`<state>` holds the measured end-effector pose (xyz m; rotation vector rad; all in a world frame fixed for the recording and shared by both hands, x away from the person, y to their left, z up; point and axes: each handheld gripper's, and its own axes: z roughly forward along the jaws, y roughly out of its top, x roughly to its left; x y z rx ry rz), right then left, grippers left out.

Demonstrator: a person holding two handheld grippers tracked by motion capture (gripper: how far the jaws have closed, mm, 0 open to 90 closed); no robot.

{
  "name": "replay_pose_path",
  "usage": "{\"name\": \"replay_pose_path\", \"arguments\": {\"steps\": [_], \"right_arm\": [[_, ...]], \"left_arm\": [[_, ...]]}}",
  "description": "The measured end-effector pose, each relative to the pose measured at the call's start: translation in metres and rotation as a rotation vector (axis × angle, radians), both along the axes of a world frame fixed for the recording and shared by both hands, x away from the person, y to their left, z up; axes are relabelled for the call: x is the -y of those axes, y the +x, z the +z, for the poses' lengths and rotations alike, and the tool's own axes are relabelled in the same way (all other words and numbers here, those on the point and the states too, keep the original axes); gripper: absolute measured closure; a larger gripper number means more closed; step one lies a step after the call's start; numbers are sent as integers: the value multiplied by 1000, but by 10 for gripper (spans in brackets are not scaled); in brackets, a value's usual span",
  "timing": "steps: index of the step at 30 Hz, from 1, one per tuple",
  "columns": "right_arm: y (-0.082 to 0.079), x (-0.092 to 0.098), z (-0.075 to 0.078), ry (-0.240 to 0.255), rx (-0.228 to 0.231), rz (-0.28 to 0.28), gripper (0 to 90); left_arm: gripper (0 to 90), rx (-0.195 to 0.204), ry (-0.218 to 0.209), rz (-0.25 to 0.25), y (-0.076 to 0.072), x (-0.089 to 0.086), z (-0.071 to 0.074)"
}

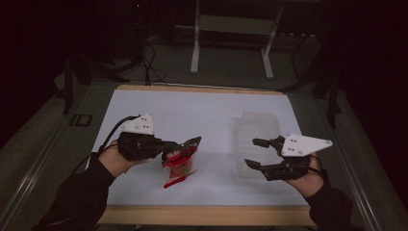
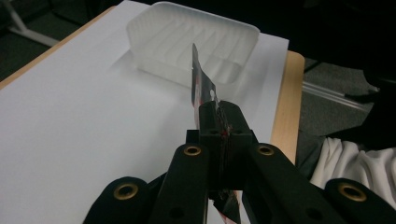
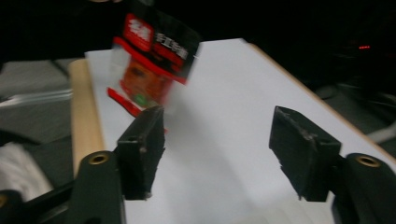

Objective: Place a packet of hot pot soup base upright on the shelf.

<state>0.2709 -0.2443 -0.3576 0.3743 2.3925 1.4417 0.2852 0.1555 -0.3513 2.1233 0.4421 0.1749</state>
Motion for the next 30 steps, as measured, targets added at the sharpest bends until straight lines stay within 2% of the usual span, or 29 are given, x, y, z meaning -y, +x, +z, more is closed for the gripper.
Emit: {"name": "replay_pose_path", "arguments": {"steps": [3,5,9,13,17,21,24,30], "right_arm": [[8,-15,5,-42,-3,57,368],[13,-25,8,-74,12,86,391],[25,-40,15,-119,-13,158,431],[36,-56,15,-156,-28,184,450],[42,-71,13,-180,-26,231,460],[46,-82,11,-216,-36,276,507],[49,-89,11,-244,-61,309,571],[54,-96,7,-299,-94,334,709]], "left_arm": [[889,-6,-3,-28,0,5,0],[889,-8,-4,-41,0,8,1],[888,-4,-10,-74,0,14,1],[888,-9,-21,-106,0,21,1],[888,-1,-14,-130,0,28,2],[888,-1,-22,-136,1,34,3],[888,4,-29,-139,2,37,4],[887,14,-40,-121,5,40,5]]}}
